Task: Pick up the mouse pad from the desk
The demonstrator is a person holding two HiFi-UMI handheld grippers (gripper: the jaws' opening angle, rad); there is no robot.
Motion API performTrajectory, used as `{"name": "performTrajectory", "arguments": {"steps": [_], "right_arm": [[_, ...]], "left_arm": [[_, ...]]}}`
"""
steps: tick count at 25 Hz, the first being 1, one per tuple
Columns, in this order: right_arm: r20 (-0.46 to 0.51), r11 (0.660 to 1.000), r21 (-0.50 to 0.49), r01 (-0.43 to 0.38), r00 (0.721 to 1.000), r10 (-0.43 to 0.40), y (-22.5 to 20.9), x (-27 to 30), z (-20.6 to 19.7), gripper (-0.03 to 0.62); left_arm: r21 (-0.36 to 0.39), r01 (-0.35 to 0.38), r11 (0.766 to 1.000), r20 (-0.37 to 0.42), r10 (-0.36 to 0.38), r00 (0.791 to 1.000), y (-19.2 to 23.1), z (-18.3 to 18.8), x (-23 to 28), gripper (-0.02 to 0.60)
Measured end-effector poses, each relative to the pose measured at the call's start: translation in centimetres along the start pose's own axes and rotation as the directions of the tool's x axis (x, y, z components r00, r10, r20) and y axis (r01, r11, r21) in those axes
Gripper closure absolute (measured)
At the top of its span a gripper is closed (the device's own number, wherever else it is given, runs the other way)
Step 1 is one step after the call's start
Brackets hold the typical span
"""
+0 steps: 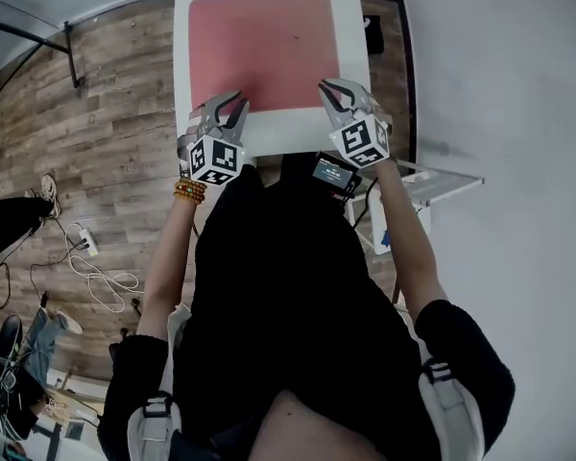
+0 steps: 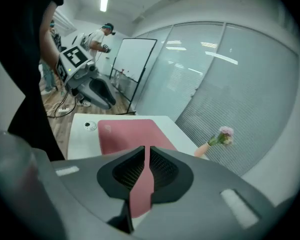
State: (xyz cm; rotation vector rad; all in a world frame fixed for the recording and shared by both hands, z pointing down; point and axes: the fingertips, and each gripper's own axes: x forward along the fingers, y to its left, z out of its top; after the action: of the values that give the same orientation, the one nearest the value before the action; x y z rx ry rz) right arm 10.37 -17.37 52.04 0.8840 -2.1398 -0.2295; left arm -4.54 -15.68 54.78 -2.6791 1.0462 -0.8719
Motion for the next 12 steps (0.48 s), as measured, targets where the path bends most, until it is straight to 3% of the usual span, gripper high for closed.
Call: {"name": "performTrajectory", "arguments": {"steps": [5, 8, 12], "right_arm": [[-0.062, 0.975, -0.17, -0.144, 0.989, 0.135, 2.6, 4.2, -2.2, 0.512], [-0.086, 0.962, -0.178, -0.207, 0.977, 0.194, 4.2, 6.9, -3.0, 0.513], [-0.155, 0.925, -0.196, -0.325, 0.942, 0.298, 7.5, 9.3, -5.2, 0.496]], "left_arm": [[0.066, 0.147, 0.987, -0.115, -0.138, 0.984, -3.1, -2.9, 2.9, 0.483], [0.097, 0.256, 0.962, -0.195, -0.234, 0.952, -4.7, -5.1, 4.2, 0.462], [0.139, 0.35, 0.926, -0.283, -0.301, 0.91, -6.4, -8.0, 5.5, 0.462]]}}
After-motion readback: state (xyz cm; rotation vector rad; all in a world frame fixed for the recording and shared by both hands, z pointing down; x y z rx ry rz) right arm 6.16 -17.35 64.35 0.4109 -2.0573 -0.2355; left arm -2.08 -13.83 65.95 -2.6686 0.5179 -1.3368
